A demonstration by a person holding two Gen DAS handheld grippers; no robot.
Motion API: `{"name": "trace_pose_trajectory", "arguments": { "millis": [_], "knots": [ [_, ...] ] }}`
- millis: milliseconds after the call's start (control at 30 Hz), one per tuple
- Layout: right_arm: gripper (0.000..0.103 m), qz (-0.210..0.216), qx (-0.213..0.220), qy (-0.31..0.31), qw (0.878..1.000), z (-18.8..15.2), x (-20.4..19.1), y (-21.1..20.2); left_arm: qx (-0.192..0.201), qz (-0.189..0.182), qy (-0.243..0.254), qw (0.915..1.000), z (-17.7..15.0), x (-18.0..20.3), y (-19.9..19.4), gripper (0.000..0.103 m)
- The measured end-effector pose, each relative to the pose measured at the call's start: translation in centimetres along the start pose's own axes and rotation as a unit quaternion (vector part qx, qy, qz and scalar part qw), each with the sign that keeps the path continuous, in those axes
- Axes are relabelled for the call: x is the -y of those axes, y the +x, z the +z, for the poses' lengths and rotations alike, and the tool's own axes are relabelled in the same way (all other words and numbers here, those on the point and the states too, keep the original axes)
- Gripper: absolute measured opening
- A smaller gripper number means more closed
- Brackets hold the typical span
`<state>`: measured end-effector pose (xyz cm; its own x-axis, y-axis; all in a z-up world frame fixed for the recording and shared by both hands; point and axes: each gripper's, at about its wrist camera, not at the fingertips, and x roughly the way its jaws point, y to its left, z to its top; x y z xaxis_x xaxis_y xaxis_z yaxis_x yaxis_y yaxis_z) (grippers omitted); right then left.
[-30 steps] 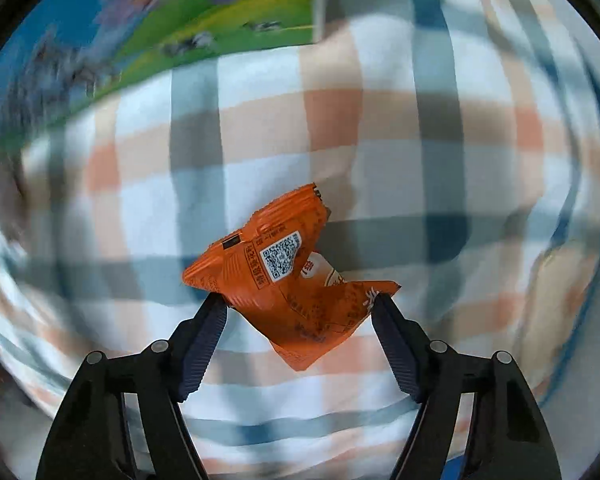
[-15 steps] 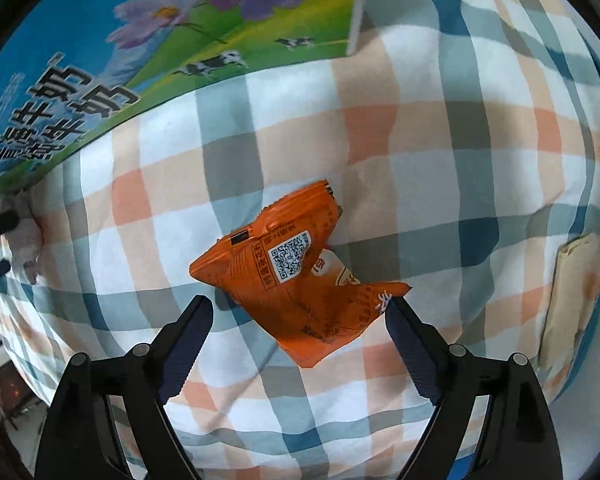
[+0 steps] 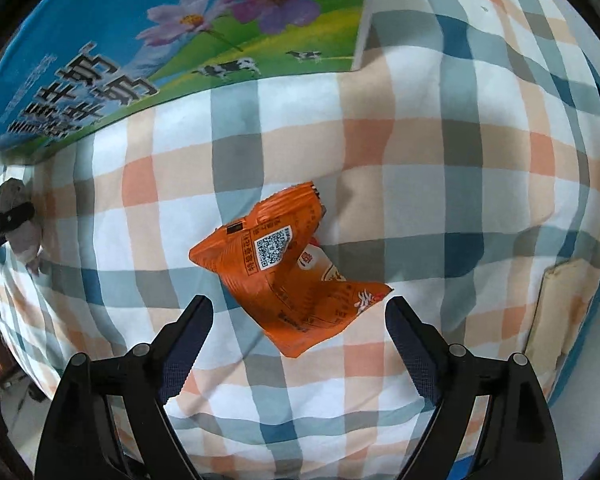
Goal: Organize soft objects
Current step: 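Grasp the orange snack bag with right tool while left tool grasps the lilac cloth toy, then carry the orange bag and lilac toy into the box and release both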
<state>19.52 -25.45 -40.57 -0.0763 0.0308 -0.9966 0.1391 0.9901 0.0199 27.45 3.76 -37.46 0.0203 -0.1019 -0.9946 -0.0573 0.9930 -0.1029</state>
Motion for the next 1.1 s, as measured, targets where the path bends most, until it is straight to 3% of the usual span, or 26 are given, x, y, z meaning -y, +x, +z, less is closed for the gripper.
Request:
{"name": "trace_pose_trajectory", "arguments": {
  "millis": [133, 167, 233, 267, 333, 400, 467, 600, 700, 800, 867, 900, 933, 1100],
  "knots": [
    [0.089, -0.011, 0.001, -0.027, 1.000, -0.4, -0.8, 1.3, -0.017, -0.013, 0.030, 0.9993, -3.8, 2.3, 0.1, 0.037],
    [0.077, -0.015, -0.002, -0.021, 1.000, -0.5, -0.6, 1.6, -0.023, -0.017, 0.036, 0.9990, -4.4, 2.8, 0.4, 0.037],
    [0.071, 0.003, -0.019, 0.010, 1.000, -0.6, -0.7, 2.3, -0.033, -0.021, 0.044, 0.9983, -5.5, 4.2, 1.0, 0.037],
    [0.060, 0.024, -0.031, 0.037, 0.999, -0.8, -0.1, 2.4, -0.037, -0.022, 0.048, 0.9979, -5.7, 4.7, 1.3, 0.037],
    [0.050, 0.067, -0.061, 0.076, 0.993, -1.2, 0.6, 2.6, -0.039, -0.022, 0.051, 0.9977, -6.4, 5.2, 1.9, 0.037],
    [0.050, 0.084, -0.065, 0.083, 0.991, -1.7, 0.6, 2.4, -0.038, -0.011, 0.060, 0.9974, -5.2, 5.4, 2.8, 0.037],
    [0.052, 0.064, -0.049, 0.070, 0.994, -1.9, 0.7, 1.6, -0.036, -0.004, 0.065, 0.9972, -5.4, 6.3, 3.4, 0.037],
    [0.077, -0.026, 0.015, -0.004, 1.000, -2.1, -0.1, -0.9, -0.038, 0.001, 0.072, 0.9967, -5.3, 7.2, 4.2, 0.037],
    [0.078, -0.050, 0.039, -0.067, 0.996, -1.7, -1.7, -1.2, -0.039, 0.002, 0.074, 0.9965, -4.7, 7.8, 3.9, 0.037],
    [0.078, -0.042, 0.021, -0.124, 0.991, -1.6, -3.3, 0.1, -0.037, 0.005, 0.075, 0.9965, -4.4, 7.2, 3.7, 0.037],
    [0.075, -0.026, -0.002, -0.122, 0.992, -1.8, -3.7, 1.6, -0.037, 0.006, 0.075, 0.9965, -4.5, 7.3, 3.9, 0.037],
    [0.069, -0.023, -0.010, -0.116, 0.993, -1.8, -4.2, 2.3, -0.037, 0.006, 0.075, 0.9965, -4.3, 8.1, 4.6, 0.037],
    [0.054, -0.020, -0.018, -0.107, 0.994, -1.9, -4.1, 2.7, -0.036, 0.006, 0.074, 0.9966, -4.3, 8.0, 4.6, 0.037],
    [0.047, 0.000, -0.021, -0.049, 0.999, -2.8, -4.0, 2.4, -0.030, 0.005, 0.075, 0.9967, -4.5, 7.5, 4.5, 0.037]
  ]
}}
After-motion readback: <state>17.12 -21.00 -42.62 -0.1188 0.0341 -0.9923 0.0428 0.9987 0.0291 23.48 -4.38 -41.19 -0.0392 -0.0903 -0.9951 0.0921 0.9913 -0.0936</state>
